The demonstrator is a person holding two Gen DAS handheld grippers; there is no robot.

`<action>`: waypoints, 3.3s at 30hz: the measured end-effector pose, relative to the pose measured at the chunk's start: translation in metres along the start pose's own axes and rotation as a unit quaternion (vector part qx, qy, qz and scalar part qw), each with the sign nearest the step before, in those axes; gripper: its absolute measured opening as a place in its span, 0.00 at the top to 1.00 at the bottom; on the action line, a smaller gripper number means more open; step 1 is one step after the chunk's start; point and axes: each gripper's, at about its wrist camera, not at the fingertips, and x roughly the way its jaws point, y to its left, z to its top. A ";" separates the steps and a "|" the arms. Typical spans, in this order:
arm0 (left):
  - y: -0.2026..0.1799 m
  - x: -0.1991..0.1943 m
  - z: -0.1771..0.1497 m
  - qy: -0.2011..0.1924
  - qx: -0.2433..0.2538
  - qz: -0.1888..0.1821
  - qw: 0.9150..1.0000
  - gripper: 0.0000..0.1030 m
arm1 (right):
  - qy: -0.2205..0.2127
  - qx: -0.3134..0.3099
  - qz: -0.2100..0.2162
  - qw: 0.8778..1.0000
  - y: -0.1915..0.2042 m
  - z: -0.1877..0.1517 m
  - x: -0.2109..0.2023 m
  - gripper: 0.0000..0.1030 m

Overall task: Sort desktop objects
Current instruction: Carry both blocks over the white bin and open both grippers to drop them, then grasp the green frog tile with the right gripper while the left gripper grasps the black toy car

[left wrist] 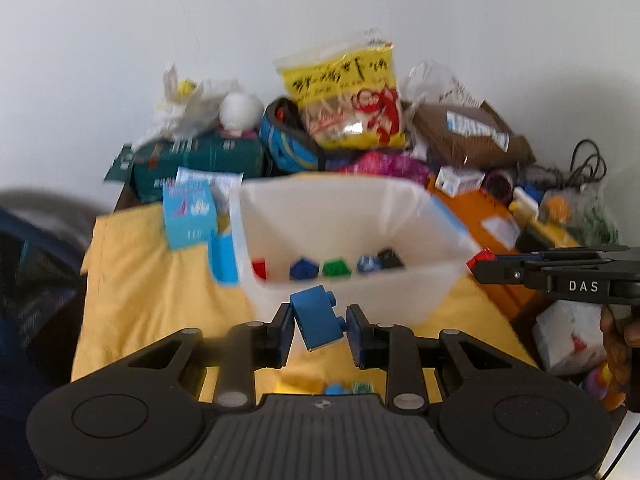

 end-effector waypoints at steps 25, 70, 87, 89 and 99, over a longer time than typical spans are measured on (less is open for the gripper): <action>0.013 0.078 0.113 0.060 -0.004 0.014 0.998 0.69 | 0.103 0.026 -0.032 0.994 -0.041 0.078 0.067 0.78; -0.012 0.102 -0.118 0.131 0.031 0.034 0.990 0.52 | 0.152 -0.034 -0.030 0.987 0.005 -0.100 0.075 0.44; 0.014 0.049 -0.115 0.091 -0.009 0.027 0.995 0.52 | 0.170 -0.085 -0.034 0.981 0.039 -0.113 0.134 0.71; 0.014 0.049 -0.114 0.091 -0.011 0.027 0.995 0.52 | 0.163 -0.096 -0.027 0.982 0.040 -0.111 0.131 0.72; 0.001 0.024 -0.062 0.036 0.010 0.006 0.999 0.52 | 0.061 -0.057 0.015 0.996 0.029 -0.057 0.036 0.72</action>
